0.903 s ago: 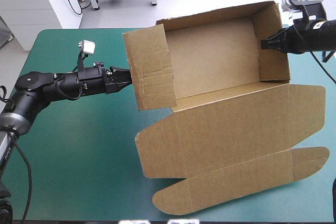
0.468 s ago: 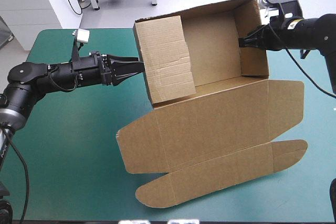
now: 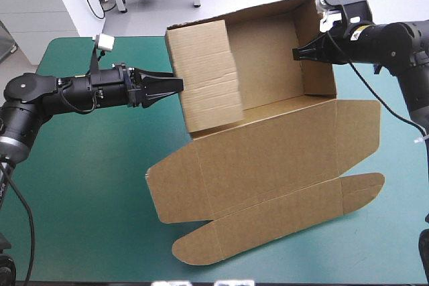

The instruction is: Fold the box

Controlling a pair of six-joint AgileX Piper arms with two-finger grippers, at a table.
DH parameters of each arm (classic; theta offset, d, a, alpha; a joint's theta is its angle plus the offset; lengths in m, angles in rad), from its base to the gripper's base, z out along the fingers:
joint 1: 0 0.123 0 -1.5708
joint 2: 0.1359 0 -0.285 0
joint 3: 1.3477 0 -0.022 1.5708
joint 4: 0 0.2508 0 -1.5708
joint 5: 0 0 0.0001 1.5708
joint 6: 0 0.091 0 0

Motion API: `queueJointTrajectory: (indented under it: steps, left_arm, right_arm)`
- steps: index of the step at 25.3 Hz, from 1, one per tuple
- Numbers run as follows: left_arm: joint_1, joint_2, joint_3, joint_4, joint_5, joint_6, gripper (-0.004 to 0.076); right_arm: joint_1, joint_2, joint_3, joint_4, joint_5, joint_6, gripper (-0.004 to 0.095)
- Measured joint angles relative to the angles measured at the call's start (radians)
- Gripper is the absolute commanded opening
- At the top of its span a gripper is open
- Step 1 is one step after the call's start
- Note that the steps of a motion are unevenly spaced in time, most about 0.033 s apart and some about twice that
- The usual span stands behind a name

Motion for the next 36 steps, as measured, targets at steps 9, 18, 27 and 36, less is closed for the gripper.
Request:
queueJointTrajectory:
  steps: [9,18,27,36]
  left_arm:
    - [-0.016,0.0,-0.101,0.21,-0.043,-0.195,0.0529]
    - [-0.238,0.03,-0.272,0.701,-0.212,-0.577,0.0529]
    - [-0.449,0.127,-0.392,1.307,-0.286,-1.149,0.0443]
    - [-0.446,0.128,-0.393,1.362,-0.34,-1.193,-0.0003]
  right_arm:
    - [0.034,0.01,0.0,-0.008,-0.02,0.025,-0.0015]
    - [0.034,0.013,0.001,-0.001,-0.038,0.038,-0.0015]
    - [0.033,0.013,0.002,0.073,-0.061,0.041,-0.0015]
    - [0.031,0.013,0.002,0.045,-0.085,0.046,-0.0015]
